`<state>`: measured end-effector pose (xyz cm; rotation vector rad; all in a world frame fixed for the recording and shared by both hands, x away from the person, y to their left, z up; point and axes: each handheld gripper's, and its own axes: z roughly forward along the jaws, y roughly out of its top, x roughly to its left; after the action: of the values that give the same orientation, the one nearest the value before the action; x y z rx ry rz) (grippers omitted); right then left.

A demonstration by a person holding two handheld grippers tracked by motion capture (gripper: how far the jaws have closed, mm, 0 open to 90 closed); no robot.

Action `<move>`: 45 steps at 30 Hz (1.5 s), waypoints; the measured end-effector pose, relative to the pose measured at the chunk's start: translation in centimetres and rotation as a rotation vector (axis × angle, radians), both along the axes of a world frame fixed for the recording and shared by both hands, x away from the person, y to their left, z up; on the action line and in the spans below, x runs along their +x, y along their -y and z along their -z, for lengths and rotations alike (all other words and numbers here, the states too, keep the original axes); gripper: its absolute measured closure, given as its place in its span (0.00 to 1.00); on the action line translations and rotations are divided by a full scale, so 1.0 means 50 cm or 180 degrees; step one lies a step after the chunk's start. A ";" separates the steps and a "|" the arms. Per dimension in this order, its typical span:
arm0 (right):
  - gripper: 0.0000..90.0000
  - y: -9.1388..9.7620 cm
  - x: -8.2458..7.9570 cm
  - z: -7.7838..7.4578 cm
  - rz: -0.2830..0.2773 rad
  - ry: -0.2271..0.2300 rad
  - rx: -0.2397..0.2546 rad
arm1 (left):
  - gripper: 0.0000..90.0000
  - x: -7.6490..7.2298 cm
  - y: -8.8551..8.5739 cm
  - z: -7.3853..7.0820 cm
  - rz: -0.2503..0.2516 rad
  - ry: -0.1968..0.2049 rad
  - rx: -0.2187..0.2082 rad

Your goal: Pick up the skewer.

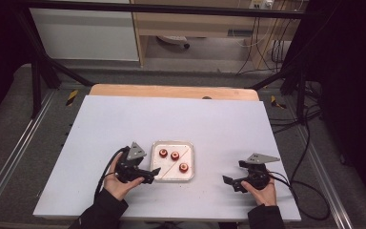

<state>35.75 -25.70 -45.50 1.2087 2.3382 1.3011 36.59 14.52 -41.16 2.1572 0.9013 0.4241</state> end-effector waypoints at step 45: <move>0.02 0.001 0.000 -0.001 -0.0005 -0.0010 0.0019 | 0.97 0.006 0.109 0.064 -0.0088 -0.0245 0.0170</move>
<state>35.75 -25.73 -45.43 1.2120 2.3396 1.3083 36.88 9.07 -44.35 2.2250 0.9732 0.3851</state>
